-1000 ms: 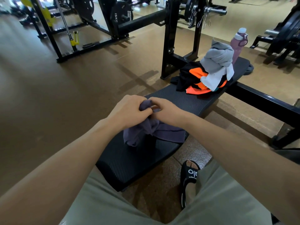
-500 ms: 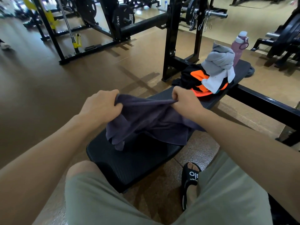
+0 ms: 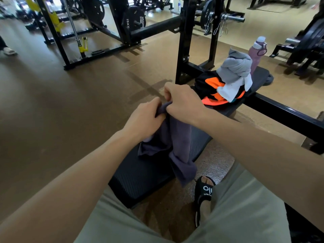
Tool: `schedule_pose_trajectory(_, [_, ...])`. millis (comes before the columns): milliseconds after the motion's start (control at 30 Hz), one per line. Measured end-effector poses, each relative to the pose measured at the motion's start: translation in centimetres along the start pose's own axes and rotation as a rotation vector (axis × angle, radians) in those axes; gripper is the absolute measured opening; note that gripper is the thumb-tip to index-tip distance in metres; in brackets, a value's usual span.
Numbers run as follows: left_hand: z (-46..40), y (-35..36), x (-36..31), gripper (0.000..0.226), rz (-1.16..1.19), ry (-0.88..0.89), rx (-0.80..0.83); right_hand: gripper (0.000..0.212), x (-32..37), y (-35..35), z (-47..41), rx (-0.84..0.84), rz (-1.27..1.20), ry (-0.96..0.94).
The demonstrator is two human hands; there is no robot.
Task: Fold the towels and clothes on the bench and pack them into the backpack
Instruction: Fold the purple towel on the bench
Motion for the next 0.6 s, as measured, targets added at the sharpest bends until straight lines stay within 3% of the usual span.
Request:
schedule_pose_trajectory(67, [-0.1, -1.3, 0.3, 0.03, -0.023, -0.002, -0.044, 0.017, -1.5, -0.2, 0.1, 0.009, 0.046, 0.047])
schedule_pose_trajectory(200, [0.0, -3.1, 0.5, 0.028, -0.139, -0.021, -0.121, 0.013, -5.0, 1.3, 1.0, 0.184, 0.111, 0.176])
schedule_pose_trajectory(367, [-0.3, -3.5, -0.1, 0.029, -0.215, -0.034, -0.166, 0.025, -3.7, 2.5, 1.0, 0.321, -0.28, 0.259])
schedule_pose_trajectory(600, [-0.2, -2.6, -1.7, 0.028, -0.064, 0.059, -0.104, 0.013, -4.0, 1.2, 0.8, 0.215, -0.424, 0.396])
Point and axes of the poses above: each hand's wrist, its own z-axis away from the middle knuckle, its own y-axis out of the palm, x = y × z, the point moved 9 cm from there along -z, towards the middle knuckle, and after that the axes turned 2 degrees about x, right-handed, at the moved point
